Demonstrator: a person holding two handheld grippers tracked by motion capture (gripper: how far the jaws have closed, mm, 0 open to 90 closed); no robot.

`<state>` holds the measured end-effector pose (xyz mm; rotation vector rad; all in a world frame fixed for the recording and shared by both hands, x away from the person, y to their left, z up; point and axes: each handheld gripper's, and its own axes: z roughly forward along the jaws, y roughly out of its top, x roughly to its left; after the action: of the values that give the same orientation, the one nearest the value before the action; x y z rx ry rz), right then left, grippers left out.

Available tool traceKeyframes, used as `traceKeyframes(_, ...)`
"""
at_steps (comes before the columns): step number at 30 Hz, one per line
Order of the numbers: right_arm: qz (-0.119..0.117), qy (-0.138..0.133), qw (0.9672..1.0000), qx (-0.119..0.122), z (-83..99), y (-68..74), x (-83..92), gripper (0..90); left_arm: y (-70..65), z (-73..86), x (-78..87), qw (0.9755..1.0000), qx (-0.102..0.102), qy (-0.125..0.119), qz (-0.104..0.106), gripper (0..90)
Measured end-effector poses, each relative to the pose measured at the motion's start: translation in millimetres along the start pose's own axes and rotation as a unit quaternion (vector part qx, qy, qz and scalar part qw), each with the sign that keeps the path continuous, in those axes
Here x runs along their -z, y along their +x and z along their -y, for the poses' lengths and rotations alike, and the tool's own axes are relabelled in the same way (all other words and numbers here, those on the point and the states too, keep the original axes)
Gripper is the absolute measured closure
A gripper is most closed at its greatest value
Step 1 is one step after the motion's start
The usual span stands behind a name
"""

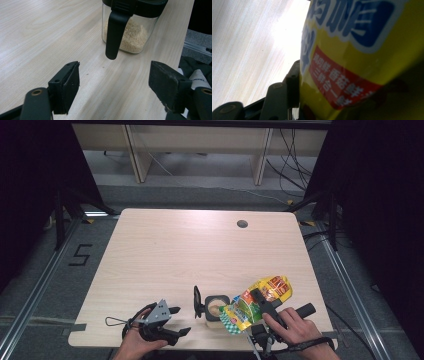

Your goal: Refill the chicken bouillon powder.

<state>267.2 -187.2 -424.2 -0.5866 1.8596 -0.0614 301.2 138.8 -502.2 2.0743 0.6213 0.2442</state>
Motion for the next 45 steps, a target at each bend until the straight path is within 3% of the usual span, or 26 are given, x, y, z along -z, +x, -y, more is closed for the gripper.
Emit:
traceKeyframes(14, 0.002, 0.003, 1.0, 0.001, 0.5, -0.2, 1.4, 48.8, -0.1, 0.2, -0.5, 1.0, 0.003, -0.001, 0.003, 24.7)
traceKeyframes(15, 0.0, 0.004, 1.0, -0.009, 0.4, 1.1, 1.2, 48.8, -0.2, 0.3, -0.7, 1.0, 0.004, -0.002, 0.003, 24.7)
traceKeyframes(16, 0.003, 0.003, 1.0, 0.001, 0.3, 0.1, 1.4, 48.8, -0.1, 0.2, -0.6, 1.0, 0.003, -0.001, 0.003, 24.7)
traceKeyframes(20, 0.004, 0.005, 1.0, 0.0, 0.4, 0.2, 1.7, 48.8, -1.0, 0.1, -0.6, 1.0, 0.008, -0.005, 0.001, 24.7)
traceKeyframes(22, 0.005, 0.006, 1.0, 0.005, 0.2, -0.2, 1.7, 48.8, 1.0, -0.1, 0.7, 1.0, -0.004, 0.006, -0.004, 24.7)
traceKeyframes(23, 0.006, 0.006, 0.9999, 0.009, 0.2, -0.4, 1.8, 48.8, -1.0, 0.1, -0.6, 1.0, 0.007, -0.005, 0.001, 24.7)
traceKeyframes(25, 0.008, 0.009, 0.9998, 0.012, -0.6, -0.3, 1.9, 48.8, -0.3, 0.1, 0.0, 1.0, 0.003, -0.001, 0.0, 24.7)
traceKeyframes(26, 0.008, 0.014, 0.9993, 0.033, -0.7, -2.1, 2.6, 48.8, -0.2, 0.0, 0.1, 1.0, 0.003, 0.0, 0.0, 24.7)
traceKeyframes(27, 0.011, 0.012, 0.9997, 0.02, -2.0, 0.3, 1.9, 48.8, -0.7, 0.1, -0.4, 1.0, 0.006, -0.004, 0.0, 24.7)
traceKeyframes(29, 0.01, 0.017, 0.999, 0.04, -3.0, -1.7, 2.4, 48.8, -0.1, 0.0, 0.0, 1.0, 0.002, -0.001, -0.002, 24.7)
traceKeyframes(32, 0.011, 0.014, 0.9995, 0.027, -4.8, 1.4, 1.4, 48.8, 1.4, -0.1, 0.7, 1.0, -0.005, 0.005, -0.003, 24.7)
traceKeyframes(37, 0.011, 0.013, 0.9993, 0.032, -4.4, 1.6, 0.5, 48.8, -0.2, 0.1, 0.1, 1.0, 0.003, 0.0, 0.0, 24.7)
traceKeyframes(38, 0.01, 0.018, 0.9986, 0.048, -3.9, -0.5, 1.1, 48.8, 0.0, 0.1, 0.1, 1.0, 0.002, 0.0, 0.0, 24.7)
traceKeyframes(39, 0.01, 0.016, 0.9987, 0.048, -3.8, -0.7, 1.1, 48.8, 0.1, 0.1, 0.1, 1.0, 0.0, 0.0, 0.0, 24.7)
traceKeyframes(40, 0.011, 0.011, 0.9994, 0.032, -4.1, 1.4, 0.5, 48.9, 0.1, 0.0, 0.1, 1.0, 0.0, 0.0, 0.0, 24.7)
traceKeyframes(43, 0.01, 0.011, 0.9995, 0.029, -4.5, 1.5, 0.7, 48.8, 0.9, 0.2, -0.2, 1.0, -0.003, 0.001, -0.002, 24.7)
traceKeyframes(45, 0.009, 0.016, 0.9989, 0.043, -4.5, -0.1, 1.5, 48.8, -0.4, -0.2, 0.5, 1.0, 0.003, 0.0, -0.001, 24.7)
